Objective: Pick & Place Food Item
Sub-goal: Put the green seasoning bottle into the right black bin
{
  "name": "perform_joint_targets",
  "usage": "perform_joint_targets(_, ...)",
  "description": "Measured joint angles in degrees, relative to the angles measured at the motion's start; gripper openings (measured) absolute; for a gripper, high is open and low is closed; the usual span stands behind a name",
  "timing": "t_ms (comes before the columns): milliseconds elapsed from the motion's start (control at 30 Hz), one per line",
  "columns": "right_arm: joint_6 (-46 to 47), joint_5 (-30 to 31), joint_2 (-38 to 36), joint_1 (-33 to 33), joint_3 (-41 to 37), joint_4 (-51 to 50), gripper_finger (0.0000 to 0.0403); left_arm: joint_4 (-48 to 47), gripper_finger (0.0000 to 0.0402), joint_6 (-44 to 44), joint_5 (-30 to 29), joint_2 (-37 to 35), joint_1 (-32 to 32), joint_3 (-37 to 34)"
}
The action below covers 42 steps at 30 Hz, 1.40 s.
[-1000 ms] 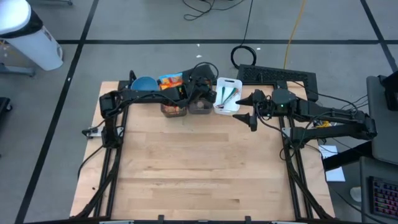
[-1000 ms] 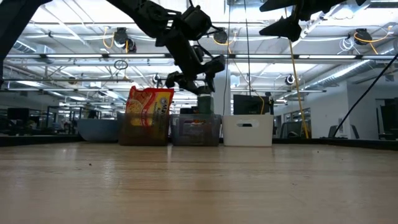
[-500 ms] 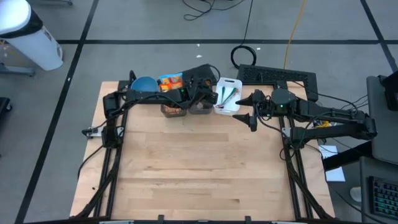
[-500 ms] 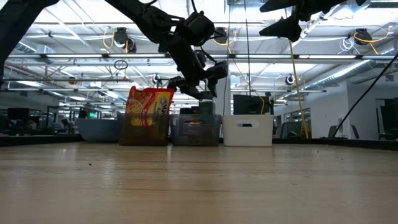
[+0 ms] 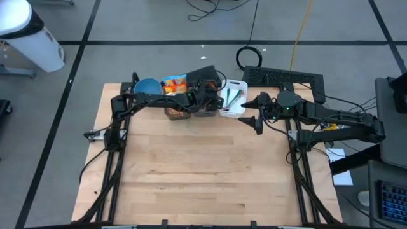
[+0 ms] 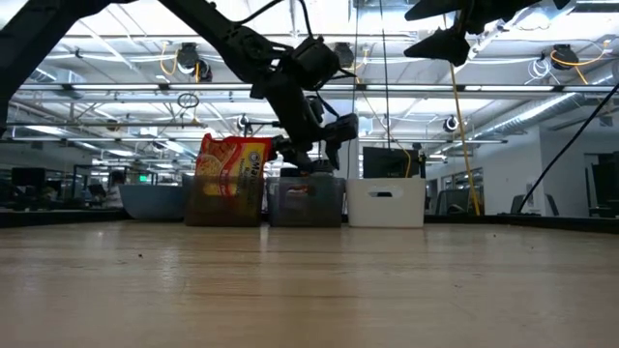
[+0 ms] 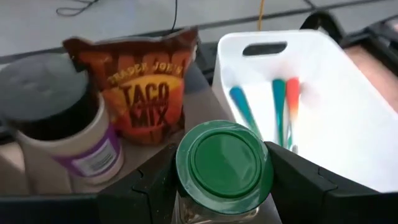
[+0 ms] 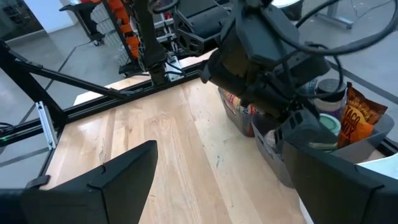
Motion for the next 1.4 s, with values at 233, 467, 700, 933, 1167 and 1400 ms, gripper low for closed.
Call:
perform_joint_targets(233, -0.1, 0.0, 0.0, 0.0, 0.0, -0.2, 0.0338, 1.1, 0.0212, -0.8, -0.1, 1.0, 0.0, 0.0)
perform_joint_targets(467, -0.2, 1.3, 0.0, 0.0, 0.0, -0.3, 0.0338, 0.7, 0.0228, -0.9, -0.7, 1.2, 0.1, 0.0)
perform_joint_targets(700, -0.2, 1.3, 0.0, 0.0, 0.0, -0.3, 0.0338, 0.5, 0.0265, -0.4, -1.6, 1.2, 0.1, 0.0)
perform_joint_targets(933, -0.2, 1.3, 0.0, 0.0, 0.0, -0.3, 0.0338, 0.5, 0.0269, 0.9, 0.7, 1.2, 0.1, 0.0)
perform_joint_targets(1167, 0.0, 1.3, 0.0, 0.0, 0.0, -0.3, 0.0338, 1.1, 0.0270, 1.3, 4.8, 1.2, 0.2, 0.0)
perform_joint_targets(1400, 0.0, 1.3, 0.0, 0.0, 0.0, -0.3, 0.0338, 1.1, 0.0271, 2.6, 7.3, 1.1, 0.4, 0.0)
